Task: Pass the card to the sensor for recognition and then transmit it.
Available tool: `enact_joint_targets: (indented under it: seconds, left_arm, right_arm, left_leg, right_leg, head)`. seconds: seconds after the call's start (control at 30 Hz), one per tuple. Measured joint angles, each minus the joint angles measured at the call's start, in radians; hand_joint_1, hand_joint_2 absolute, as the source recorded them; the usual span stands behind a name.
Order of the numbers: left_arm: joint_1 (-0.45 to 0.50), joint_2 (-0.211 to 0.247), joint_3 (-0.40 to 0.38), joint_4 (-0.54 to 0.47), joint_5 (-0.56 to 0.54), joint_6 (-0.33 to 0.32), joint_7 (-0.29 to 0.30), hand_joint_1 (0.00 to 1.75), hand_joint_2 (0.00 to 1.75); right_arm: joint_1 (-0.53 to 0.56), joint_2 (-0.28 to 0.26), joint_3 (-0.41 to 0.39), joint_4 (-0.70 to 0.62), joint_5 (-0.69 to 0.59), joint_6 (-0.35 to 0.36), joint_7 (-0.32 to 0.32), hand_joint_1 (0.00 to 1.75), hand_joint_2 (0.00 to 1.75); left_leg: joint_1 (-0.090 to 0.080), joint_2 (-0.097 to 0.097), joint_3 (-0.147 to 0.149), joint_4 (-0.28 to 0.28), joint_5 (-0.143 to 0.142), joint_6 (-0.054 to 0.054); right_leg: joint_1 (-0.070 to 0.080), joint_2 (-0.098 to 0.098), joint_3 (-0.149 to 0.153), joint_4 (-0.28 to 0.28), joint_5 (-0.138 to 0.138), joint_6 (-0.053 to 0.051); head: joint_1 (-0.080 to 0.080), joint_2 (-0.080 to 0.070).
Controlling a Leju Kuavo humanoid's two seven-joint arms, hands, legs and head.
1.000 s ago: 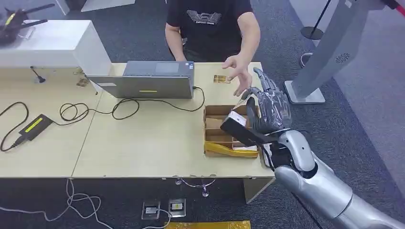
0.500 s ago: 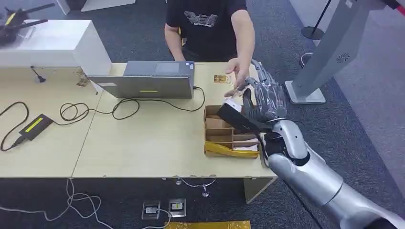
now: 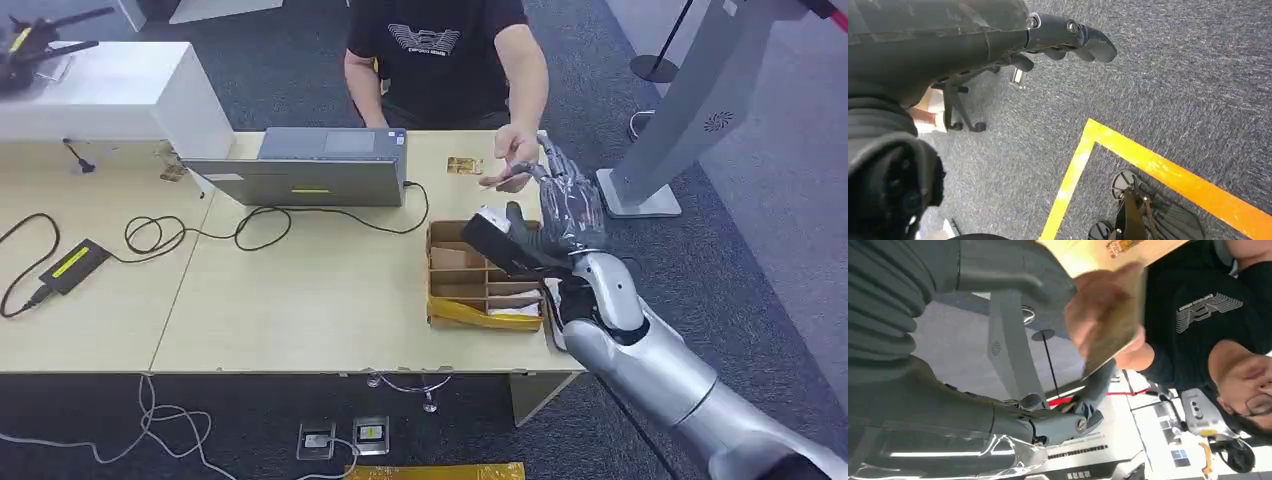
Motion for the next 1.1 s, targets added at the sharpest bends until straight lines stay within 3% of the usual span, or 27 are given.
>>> enact_joint_targets:
  seconds: [0.53,0.9,1.1]
  left_arm:
    - [-0.007,-0.001,-0.002,0.0,0.022,0.0,0.013,0.0,0.0]
    - [0.004,-0.001,-0.002,0.0,0.062,0.001,0.009,0.0,0.0]
    - [0.013,-0.001,-0.001,0.0,0.088,0.009,-0.004,0.0,0.0]
  right_arm:
    - [0.052,-0.005,-0.052,0.008,0.082,0.005,0.074,0.0,1.75]
    - [0.026,-0.116,-0.192,0.053,-0.182,-0.083,0.09,0.0,1.75]
    - [0.012,-0.184,-0.261,0.161,-0.43,-0.129,0.062,0.0,1.75]
  left_leg:
    - [0.0,0.0,0.001,0.0,0.0,0.0]
    - [-0.001,0.0,0.0,0.0,0.0,0.0]
    - [0.0,-0.001,-0.001,0.0,0.0,0.0]
  right_leg:
    - [0.0,0.001,0.0,0.0,0.0,0.0]
    - [-0.001,0.001,0.0,-0.001,0.0,0.0]
    - [0.0,-0.001,0.0,-0.001,0.0,0.0]
  head:
    - [0.0,0.0]
    - [0.0,0.0]
    - [0.0,0.0]
